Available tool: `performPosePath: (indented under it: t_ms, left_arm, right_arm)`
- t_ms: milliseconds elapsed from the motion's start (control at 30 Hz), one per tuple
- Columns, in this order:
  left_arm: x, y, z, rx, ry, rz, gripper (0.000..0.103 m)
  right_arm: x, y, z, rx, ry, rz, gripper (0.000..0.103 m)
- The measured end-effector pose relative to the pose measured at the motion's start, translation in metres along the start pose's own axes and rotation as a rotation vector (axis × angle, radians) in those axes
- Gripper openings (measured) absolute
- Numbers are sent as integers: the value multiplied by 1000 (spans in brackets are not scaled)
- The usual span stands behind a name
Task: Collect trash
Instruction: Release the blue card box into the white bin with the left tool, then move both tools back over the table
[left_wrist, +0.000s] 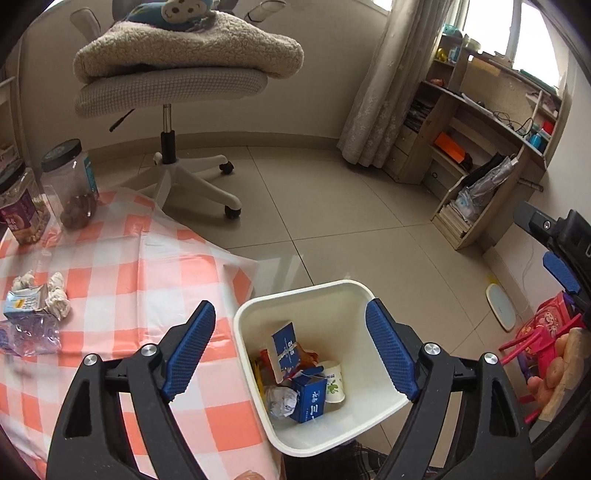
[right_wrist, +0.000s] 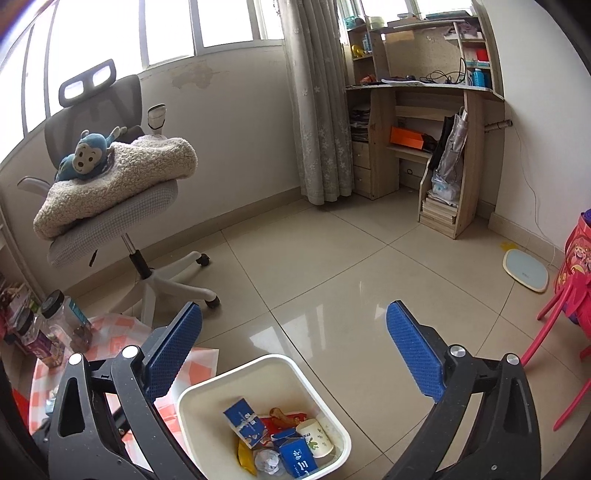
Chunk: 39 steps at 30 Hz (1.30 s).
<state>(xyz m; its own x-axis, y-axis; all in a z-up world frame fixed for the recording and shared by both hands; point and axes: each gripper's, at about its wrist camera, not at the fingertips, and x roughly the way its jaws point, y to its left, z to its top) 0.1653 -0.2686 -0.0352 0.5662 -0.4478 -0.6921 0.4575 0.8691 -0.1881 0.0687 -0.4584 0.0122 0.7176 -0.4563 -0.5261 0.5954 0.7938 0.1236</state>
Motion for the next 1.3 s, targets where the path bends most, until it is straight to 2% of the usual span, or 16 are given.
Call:
performPosePath:
  t_ms: [67,133,233,367,667,833,900,967,1067,1167,1233,1300]
  left_arm:
    - [-14,11,6,1,-63,69,90]
    - [-27,22,10,9,-120,143,91]
    - [-41,39,14,7,-173,212,92]
    - [-56,66,14,-18,-228,291,96]
    - [-61,136,-2,-101,-187,381,96]
    - [-43,188,-12,-162,-96,470,96]
    - [-38,218,-16,-263,-48,500,96]
    - [-34,254,-28,-418,15,503,96]
    - [-30,309,-53,-696,101,474,96]
    - [-24,353,-76,-925,143,444,96]
    - [-18,371,-86,-1027,145,416,96]
    - [-7,381,-90,-1081,149,383,96]
  right_arm:
    - [-5,16,-4,-53,-26,-14,96]
    - [-10,31,-8,-100,-52,-26,96]
    - [-17,53,-14,-151,-77,-19,96]
    - [-20,81,-21,-201,-68,15,96]
    - [-20,155,-47,-325,-17,87,96]
    - [-16,191,-61,-386,10,117,96]
    - [-14,205,-65,-404,22,128,96]
    - [-14,217,-68,-410,31,143,96]
    - [-11,232,-72,-410,58,175,96]
    - [-8,245,-77,-411,88,207,96]
    - [-6,253,-81,-426,92,212,96]
    - [-4,260,-85,-444,97,212,96]
